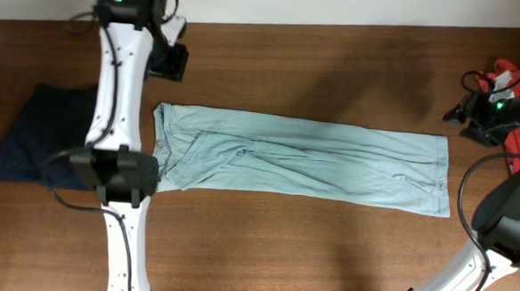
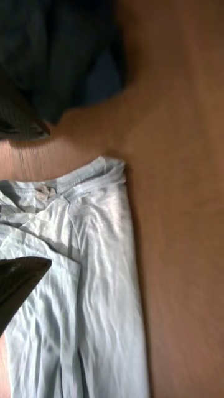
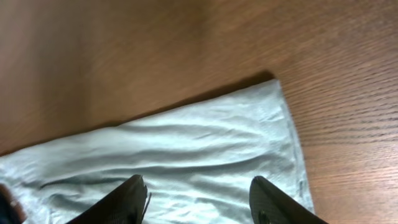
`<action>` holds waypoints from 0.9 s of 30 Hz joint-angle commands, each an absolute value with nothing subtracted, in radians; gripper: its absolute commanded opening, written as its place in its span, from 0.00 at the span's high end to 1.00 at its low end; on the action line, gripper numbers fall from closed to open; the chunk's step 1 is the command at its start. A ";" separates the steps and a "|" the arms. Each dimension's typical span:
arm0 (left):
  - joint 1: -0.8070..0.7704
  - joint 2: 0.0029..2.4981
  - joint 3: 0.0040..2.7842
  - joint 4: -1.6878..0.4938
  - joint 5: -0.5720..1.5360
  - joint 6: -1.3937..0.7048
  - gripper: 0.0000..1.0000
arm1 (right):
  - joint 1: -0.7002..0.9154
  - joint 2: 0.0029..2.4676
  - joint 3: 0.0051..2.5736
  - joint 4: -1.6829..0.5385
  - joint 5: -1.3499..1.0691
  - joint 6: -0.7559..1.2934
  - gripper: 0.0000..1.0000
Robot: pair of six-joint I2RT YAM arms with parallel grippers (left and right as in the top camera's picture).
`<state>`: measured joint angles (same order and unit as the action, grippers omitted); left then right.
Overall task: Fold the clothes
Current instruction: 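Release the shirt and lift both grippers away from the strip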
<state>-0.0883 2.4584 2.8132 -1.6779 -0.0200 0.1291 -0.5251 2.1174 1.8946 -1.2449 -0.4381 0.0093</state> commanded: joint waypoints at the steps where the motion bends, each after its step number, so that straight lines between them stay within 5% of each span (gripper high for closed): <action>1: -0.082 2.323 2.893 -1.688 -0.031 0.105 0.37 | -0.533 2.053 1.915 -1.274 -0.521 -0.044 0.41; 10: -0.082 2.001 2.875 -1.688 -0.084 0.094 0.36 | -0.590 1.919 1.915 -1.430 -0.448 -0.131 0.40; 18: -0.082 1.890 2.690 -1.688 -0.084 0.066 0.33 | -0.641 1.952 1.740 -1.260 -0.377 -0.118 0.05; 27: -0.082 1.890 2.422 -1.670 -0.083 0.064 0.27 | -0.658 1.989 1.425 -0.978 -0.369 -0.146 0.14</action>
<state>-0.0883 1.9011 2.4752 -1.6772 -0.0723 0.0772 -0.6491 1.9972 1.4723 -1.0279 -0.3817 -0.1253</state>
